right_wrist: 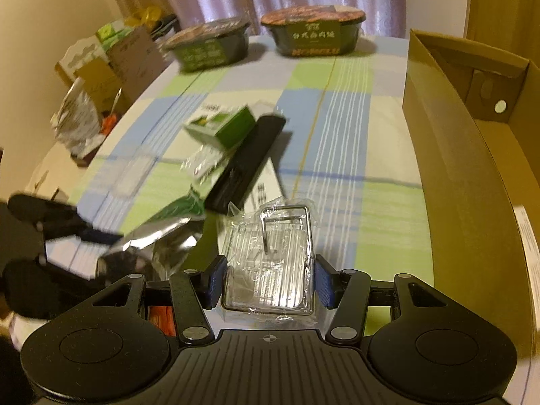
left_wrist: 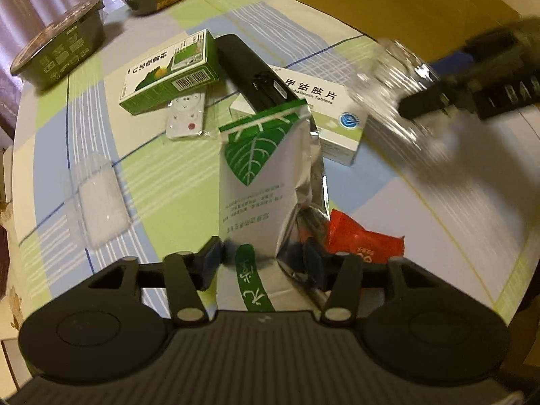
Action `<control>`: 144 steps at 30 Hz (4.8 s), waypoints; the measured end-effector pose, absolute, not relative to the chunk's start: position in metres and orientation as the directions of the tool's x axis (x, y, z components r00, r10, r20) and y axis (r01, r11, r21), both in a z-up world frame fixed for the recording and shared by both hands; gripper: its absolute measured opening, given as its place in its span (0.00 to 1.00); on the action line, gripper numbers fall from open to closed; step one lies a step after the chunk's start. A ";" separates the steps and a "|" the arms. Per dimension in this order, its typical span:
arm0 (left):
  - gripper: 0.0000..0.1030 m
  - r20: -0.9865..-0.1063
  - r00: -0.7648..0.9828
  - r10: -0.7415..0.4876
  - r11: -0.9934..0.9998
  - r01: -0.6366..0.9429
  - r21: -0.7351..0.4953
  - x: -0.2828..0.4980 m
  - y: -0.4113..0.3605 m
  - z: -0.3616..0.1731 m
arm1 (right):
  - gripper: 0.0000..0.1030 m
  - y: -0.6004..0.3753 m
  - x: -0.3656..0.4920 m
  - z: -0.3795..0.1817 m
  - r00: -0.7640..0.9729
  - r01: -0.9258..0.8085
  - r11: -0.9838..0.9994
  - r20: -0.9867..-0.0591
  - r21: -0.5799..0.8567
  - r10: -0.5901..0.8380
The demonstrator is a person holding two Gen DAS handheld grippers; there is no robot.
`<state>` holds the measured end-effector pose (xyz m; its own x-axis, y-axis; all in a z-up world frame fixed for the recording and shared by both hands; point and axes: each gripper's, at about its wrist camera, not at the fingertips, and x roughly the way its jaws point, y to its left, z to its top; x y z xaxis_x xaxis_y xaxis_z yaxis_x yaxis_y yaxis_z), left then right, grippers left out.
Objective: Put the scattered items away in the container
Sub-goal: 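Grasp the clear plastic tray with the right tool while the left tool grasps the silver-green foil bag, then carry the plastic tray and foil bag over to the cardboard box, then open the left tool to drop the foil bag while the right tool releases the tray into the box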
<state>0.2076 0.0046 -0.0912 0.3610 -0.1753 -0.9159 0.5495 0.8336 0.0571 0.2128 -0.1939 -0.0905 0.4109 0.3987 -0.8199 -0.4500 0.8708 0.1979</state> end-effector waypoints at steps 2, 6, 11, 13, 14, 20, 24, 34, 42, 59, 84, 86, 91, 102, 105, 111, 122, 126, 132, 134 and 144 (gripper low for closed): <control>0.66 -0.916 0.352 -0.194 0.852 0.524 0.021 0.212 0.007 -0.092 | 0.54 -0.197 0.201 -0.093 0.408 -0.451 0.873 -0.827 0.186 0.387; 0.67 -0.918 0.324 -0.228 0.887 0.459 -0.058 0.230 0.013 -0.096 | 0.54 -0.203 0.186 -0.104 0.399 -0.452 0.878 -0.845 0.157 0.356; 0.69 -0.925 0.271 -0.265 0.909 0.391 -0.145 0.250 0.024 -0.103 | 0.55 -0.211 0.182 -0.116 0.385 -0.443 0.882 -0.854 0.161 0.349; 0.71 -0.929 0.240 -0.282 0.909 0.376 -0.179 0.257 0.028 -0.108 | 0.55 -0.212 0.182 -0.119 0.382 -0.443 0.881 -0.854 0.165 0.352; 0.72 -0.929 0.228 -0.292 0.909 0.369 -0.195 0.260 0.029 -0.111 | 0.55 -0.212 0.182 -0.120 0.382 -0.443 0.881 -0.854 0.166 0.353; 0.67 -0.934 0.232 -0.273 0.910 0.377 -0.172 0.262 0.025 -0.111 | 0.54 -0.208 0.183 -0.124 0.383 -0.455 0.875 -0.852 0.163 0.358; 0.52 -0.933 0.246 -0.261 0.898 0.418 -0.141 0.252 0.014 -0.108 | 0.54 -0.205 0.182 -0.124 0.387 -0.463 0.873 -0.851 0.153 0.355; 0.39 -0.925 0.313 -0.213 0.832 0.554 -0.004 0.232 -0.001 -0.086 | 0.54 -0.209 0.180 -0.119 0.397 -0.452 0.879 -0.847 0.154 0.353; 0.39 -0.929 0.323 -0.179 0.801 0.596 0.053 0.228 -0.004 -0.073 | 0.54 -0.209 0.178 -0.113 0.407 -0.446 0.880 -0.838 0.165 0.363; 0.39 -0.916 0.363 -0.169 0.803 0.590 0.086 0.193 -0.017 -0.027 | 0.54 -0.222 0.156 -0.063 0.489 -0.439 0.888 -0.792 0.139 0.366; 0.39 -0.899 0.392 -0.195 0.778 0.621 0.102 0.126 -0.050 0.019 | 0.54 -0.267 0.111 -0.009 0.589 -0.394 0.910 -0.724 0.133 0.360; 0.39 -0.898 0.392 -0.200 0.773 0.626 0.101 0.126 -0.055 0.021 | 0.54 -0.272 0.110 -0.007 0.594 -0.389 0.912 -0.720 0.134 0.359; 0.39 -0.895 0.389 -0.221 0.762 0.641 0.091 0.127 -0.068 0.027 | 0.54 -0.284 0.107 0.003 0.614 -0.374 0.916 -0.702 0.142 0.360; 0.39 -0.877 0.386 -0.287 0.734 0.676 0.058 0.140 -0.119 0.046 | 0.54 -0.328 0.116 0.030 0.674 -0.319 0.939 -0.666 0.126 0.319; 0.39 -0.867 0.384 -0.317 0.724 0.688 0.040 0.146 -0.139 0.054 | 0.54 -0.341 0.125 0.033 0.686 -0.302 0.946 -0.663 0.115 0.299; 0.39 -0.847 0.373 -0.378 0.710 0.704 -0.007 0.168 -0.179 0.065 | 0.54 -0.367 0.148 0.040 0.708 -0.273 0.958 -0.655 0.091 0.264; 0.39 -0.800 0.367 -0.475 0.798 0.563 -0.216 0.241 -0.239 0.070 | 0.55 -0.409 0.210 0.040 0.725 -0.245 0.970 -0.661 0.011 0.191; 0.39 -0.794 0.382 -0.472 0.855 0.417 -0.308 0.266 -0.248 0.061 | 0.54 -0.416 0.231 0.034 0.720 -0.244 0.970 -0.672 -0.011 0.173; 0.39 -0.798 0.402 -0.448 0.894 0.227 -0.387 0.290 -0.257 0.042 | 0.54 -0.423 0.255 0.019 0.706 -0.241 0.971 -0.689 -0.010 0.168; 0.39 -0.802 0.410 -0.435 0.900 0.211 -0.380 0.293 -0.261 0.040 | 0.54 -0.425 0.259 0.015 0.700 -0.239 0.971 -0.694 -0.006 0.168; 0.39 -0.822 0.401 -0.404 0.914 0.217 -0.343 0.297 -0.273 0.023 | 0.54 -0.430 0.267 0.005 0.685 -0.232 0.973 -0.708 0.010 0.171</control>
<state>0.2975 -0.2726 0.0233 0.4009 -0.4038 -0.8224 0.2175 0.9139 -0.3427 0.2671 -0.4298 0.0050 0.6855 0.1713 -0.7076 -0.2322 0.9726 0.0105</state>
